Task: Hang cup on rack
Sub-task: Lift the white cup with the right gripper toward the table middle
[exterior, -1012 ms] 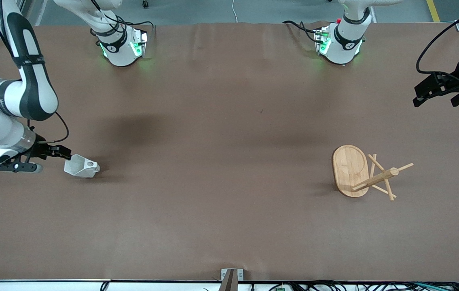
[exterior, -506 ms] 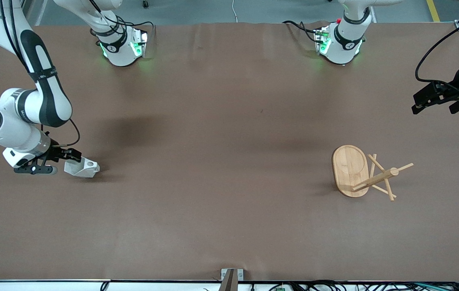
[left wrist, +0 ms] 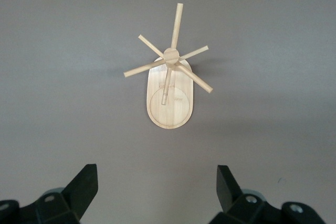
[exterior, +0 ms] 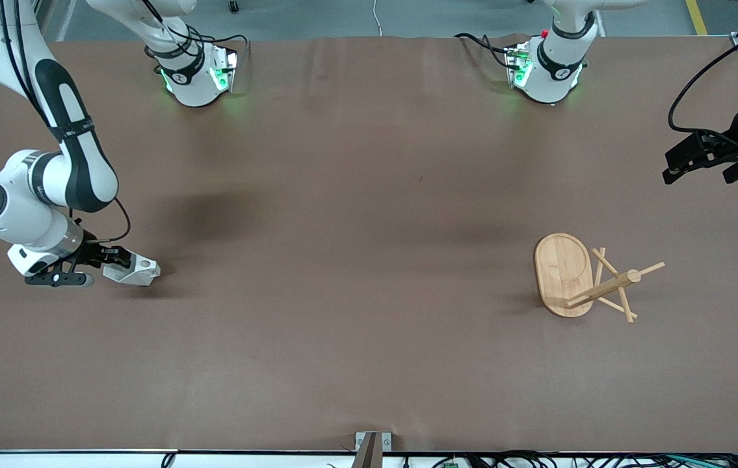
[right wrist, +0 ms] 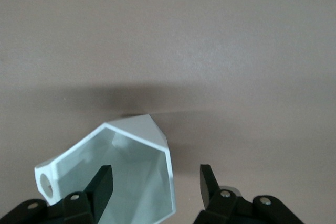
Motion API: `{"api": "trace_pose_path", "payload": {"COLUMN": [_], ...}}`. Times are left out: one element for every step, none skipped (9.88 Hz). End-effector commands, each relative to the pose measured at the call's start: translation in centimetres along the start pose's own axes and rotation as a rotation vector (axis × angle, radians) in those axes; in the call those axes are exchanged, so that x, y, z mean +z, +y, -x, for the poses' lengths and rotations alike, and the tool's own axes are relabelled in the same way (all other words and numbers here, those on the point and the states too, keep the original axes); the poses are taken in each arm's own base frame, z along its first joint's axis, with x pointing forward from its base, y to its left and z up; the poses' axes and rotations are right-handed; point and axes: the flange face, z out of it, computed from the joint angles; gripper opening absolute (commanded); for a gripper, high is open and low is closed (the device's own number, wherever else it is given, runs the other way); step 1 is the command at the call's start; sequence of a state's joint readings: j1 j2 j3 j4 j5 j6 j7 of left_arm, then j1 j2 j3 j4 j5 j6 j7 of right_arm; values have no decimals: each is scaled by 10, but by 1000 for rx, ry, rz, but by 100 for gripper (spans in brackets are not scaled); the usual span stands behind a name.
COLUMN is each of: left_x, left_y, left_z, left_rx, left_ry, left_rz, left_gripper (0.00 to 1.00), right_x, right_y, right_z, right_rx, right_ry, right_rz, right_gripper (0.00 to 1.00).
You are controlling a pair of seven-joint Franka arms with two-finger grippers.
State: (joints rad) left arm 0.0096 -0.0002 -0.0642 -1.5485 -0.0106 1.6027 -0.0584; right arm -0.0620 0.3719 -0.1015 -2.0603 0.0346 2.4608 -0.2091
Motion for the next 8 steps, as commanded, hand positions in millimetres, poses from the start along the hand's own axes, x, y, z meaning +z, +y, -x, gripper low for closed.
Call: {"api": "trace_pose_path", "payload": {"left_x": [9,6,5,5,5,4,5,5], "left_y": [5,5,8,9,9,10,9,8], "left_z": [-1,0,0,0,1,2,2,2], "left_rx": [19,21,24,27,25,25,27,27], "left_ry": [-27,-22,-21,-19,-21,-27,-33,-33], "left_rz": [-3,-3,-3,-3,-3,-3,-4,-4], "left_gripper": [100,100,100,100,100,100,100,100], "right_x": [1,4,5,4,-11,-41,-72,-109], "right_y": [2,1,2,0,-2,-3,-4,-9], "right_z": [-8,-6,-4,-2,-3,-8,-11,-15], "right_rx": [-89,-126,-151,-165,-163,-158,-156,-158], "right_ry": [9,-1,-15,-39,-52,-73,-107,-110], "right_rz": [-16,-18,-23,-33,-40,-65,-102,-122], "right_gripper": [15,5,2,1,1,0,1,0]}}
